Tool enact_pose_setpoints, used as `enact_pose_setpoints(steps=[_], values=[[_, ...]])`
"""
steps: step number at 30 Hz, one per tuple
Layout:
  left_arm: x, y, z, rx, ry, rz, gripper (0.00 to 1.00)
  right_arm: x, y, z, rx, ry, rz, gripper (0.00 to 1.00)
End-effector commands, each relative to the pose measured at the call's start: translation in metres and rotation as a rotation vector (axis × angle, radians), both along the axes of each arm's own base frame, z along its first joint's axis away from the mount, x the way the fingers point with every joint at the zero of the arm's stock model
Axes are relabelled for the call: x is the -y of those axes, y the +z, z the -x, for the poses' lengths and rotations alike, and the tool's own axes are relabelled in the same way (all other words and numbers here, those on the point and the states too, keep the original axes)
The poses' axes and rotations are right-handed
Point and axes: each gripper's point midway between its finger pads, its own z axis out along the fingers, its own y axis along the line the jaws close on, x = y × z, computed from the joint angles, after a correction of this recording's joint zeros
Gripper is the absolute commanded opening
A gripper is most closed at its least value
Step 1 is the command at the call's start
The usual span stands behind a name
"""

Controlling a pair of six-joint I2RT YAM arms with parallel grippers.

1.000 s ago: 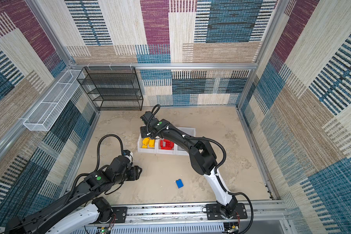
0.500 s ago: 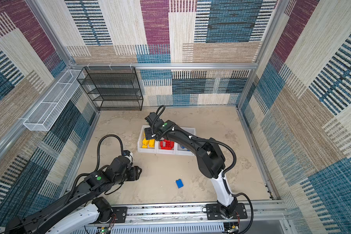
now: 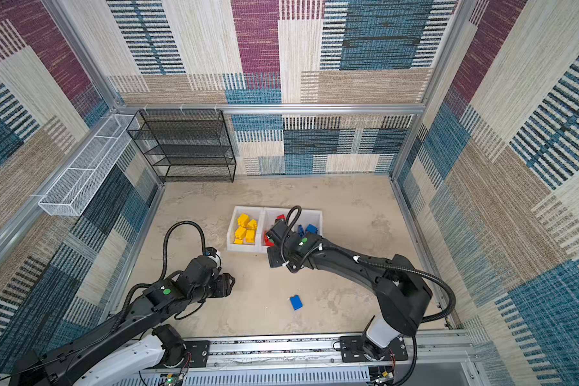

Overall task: Sort the legos into containers by color
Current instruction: Pick up the lego from the bottom-center of the table.

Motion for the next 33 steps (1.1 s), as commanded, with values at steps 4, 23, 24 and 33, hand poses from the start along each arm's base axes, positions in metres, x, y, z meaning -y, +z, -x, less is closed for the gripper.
enact_pose_setpoints(steps=[4, 23, 24, 33], values=[[0.002, 0.000, -0.005, 0.013, 0.031, 0.024, 0.64, 0.023, -0.027, 0.053, -0.098, -0.079, -0.006, 0.68], [0.004, -0.001, -0.004, 0.006, 0.025, 0.033, 0.64, 0.033, -0.078, 0.110, -0.241, -0.099, 0.093, 0.55], [0.005, -0.002, -0.004, 0.003, 0.021, 0.034, 0.64, 0.032, -0.079, 0.110, -0.241, -0.095, 0.095, 0.52], [0.002, -0.002, -0.003, 0.005, 0.029, 0.031, 0.64, 0.025, -0.072, 0.103, -0.200, -0.079, 0.120, 0.29]])
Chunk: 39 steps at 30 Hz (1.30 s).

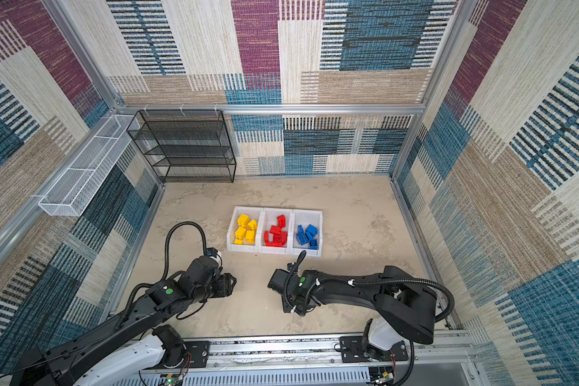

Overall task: Sort the legos into containers by color
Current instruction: Pick up the lego from the bottom-center of the table, then place the lego in the container.

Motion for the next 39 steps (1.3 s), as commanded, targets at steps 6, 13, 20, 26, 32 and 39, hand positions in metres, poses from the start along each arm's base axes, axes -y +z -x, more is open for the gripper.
enact_pose_setpoints(steps=[6, 13, 20, 26, 32, 39], values=[[-0.001, 0.003, -0.001, 0.012, 0.019, 0.014, 0.64, -0.007, 0.056, -0.056, 0.191, 0.007, -0.009, 0.29], [-0.001, 0.005, 0.000, 0.013, 0.016, 0.016, 0.64, 0.013, 0.109, -0.161, 0.382, -0.055, -0.042, 0.29], [-0.003, 0.007, 0.000, 0.020, 0.021, 0.022, 0.64, 0.034, 0.110, -0.237, 0.421, -0.102, -0.036, 0.29], [-0.003, 0.008, 0.001, 0.020, 0.017, 0.020, 0.64, 0.048, 0.104, -0.263, 0.419, -0.127, -0.009, 0.39], [-0.002, 0.007, 0.000, 0.021, 0.019, 0.022, 0.64, 0.052, 0.110, -0.264, 0.430, -0.143, -0.009, 0.76], [-0.002, 0.008, -0.001, 0.022, 0.016, 0.019, 0.64, 0.052, 0.118, -0.261, 0.440, -0.145, -0.025, 0.77]])
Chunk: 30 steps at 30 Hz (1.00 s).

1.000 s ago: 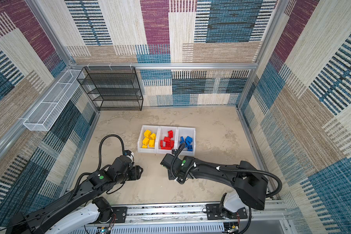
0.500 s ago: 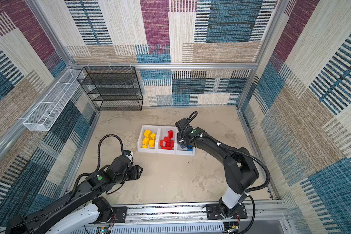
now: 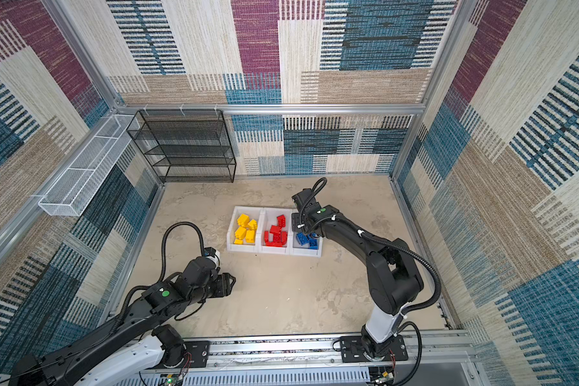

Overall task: Sort the legos into containers by color
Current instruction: Place the lego in the container, then reset both arms

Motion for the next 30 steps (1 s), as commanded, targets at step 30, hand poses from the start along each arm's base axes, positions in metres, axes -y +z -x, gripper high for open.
enact_pose_setpoints(steps=[30], values=[[-0.094, 0.085, -0.141, 0.673, 0.202, -0.477, 0.84, 0.161, 0.089, 0.038, 0.718, -0.276, -0.040, 1.00]])
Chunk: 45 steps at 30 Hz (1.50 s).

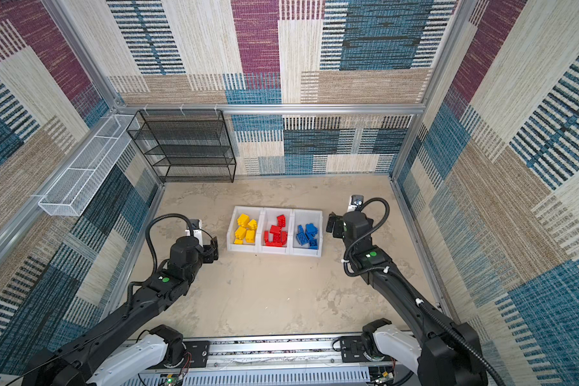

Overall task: Sort the legos into containers by color
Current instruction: Reset both arms

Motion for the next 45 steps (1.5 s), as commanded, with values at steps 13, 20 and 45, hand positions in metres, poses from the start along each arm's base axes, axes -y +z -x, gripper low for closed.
enact_pose_setpoints(steps=[13, 20, 45], values=[[-0.032, -0.020, -0.033, 0.154, 0.020, -0.050, 0.83, 0.061, -0.047, 0.003, 0.244, -0.101, 0.063, 1.00], [-0.043, -0.033, -0.066, 0.116, -0.048, -0.025, 0.82, 0.074, -0.039, -0.015, 0.331, -0.122, 0.071, 0.99], [-0.065, -0.057, -0.084, 0.073, -0.039, 0.121, 0.99, 0.052, -0.053, -0.017, 0.354, 0.032, 0.085, 1.00]])
